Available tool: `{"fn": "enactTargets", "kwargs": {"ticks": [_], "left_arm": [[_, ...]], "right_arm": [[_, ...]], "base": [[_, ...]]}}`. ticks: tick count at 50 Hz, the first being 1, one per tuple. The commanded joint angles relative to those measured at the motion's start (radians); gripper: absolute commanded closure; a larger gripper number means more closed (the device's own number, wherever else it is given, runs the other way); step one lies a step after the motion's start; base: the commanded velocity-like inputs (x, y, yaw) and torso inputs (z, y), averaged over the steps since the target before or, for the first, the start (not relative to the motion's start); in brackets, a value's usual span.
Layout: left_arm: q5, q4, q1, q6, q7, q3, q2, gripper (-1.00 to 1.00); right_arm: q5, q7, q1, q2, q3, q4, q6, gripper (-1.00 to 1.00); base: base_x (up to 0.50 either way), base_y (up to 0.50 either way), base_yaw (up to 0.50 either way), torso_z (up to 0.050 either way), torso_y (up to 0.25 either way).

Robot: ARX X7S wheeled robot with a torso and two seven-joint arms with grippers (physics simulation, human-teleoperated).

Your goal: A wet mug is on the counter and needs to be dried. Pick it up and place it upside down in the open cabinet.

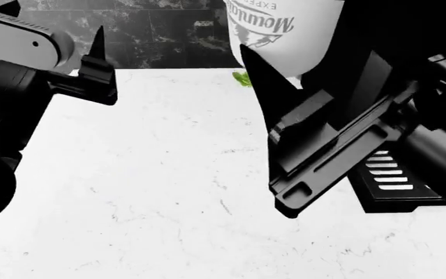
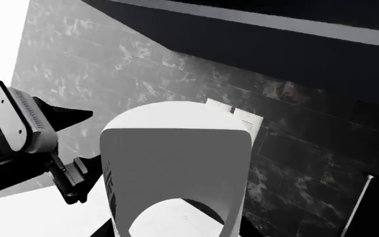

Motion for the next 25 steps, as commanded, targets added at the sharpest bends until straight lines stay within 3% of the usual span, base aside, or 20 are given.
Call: {"fn": "enactTargets", "kwargs": {"ticks": [1,17,25], "left_arm": [[-0.272,-0.005,-0.021,-0.110,-0.069,-0.036,0.021,-1.00],[-0.232,-0.017,-0.021,-0.121,-0.075,-0.019,0.028,-1.00],[-0.214,-0.016,-0.033,-0.125,-0.068,-0.016,0.028,-1.00]], "right_arm": [[0.032,0.182,0.161,-0.001,-0.045,-0.071,-0.020,1.00],[0.118,0.414,0.515,-0.084,-0.217,-0.182,0.054,1.00],[0.118,0.403,0.635,-0.110,-0.219,-0.085,0.072,1.00]], "base": [[0.00,0.00,0.00,0.000,0.000],[0.00,0.00,0.00,0.000,0.001],[0.00,0.00,0.00,0.000,0.000]]}}
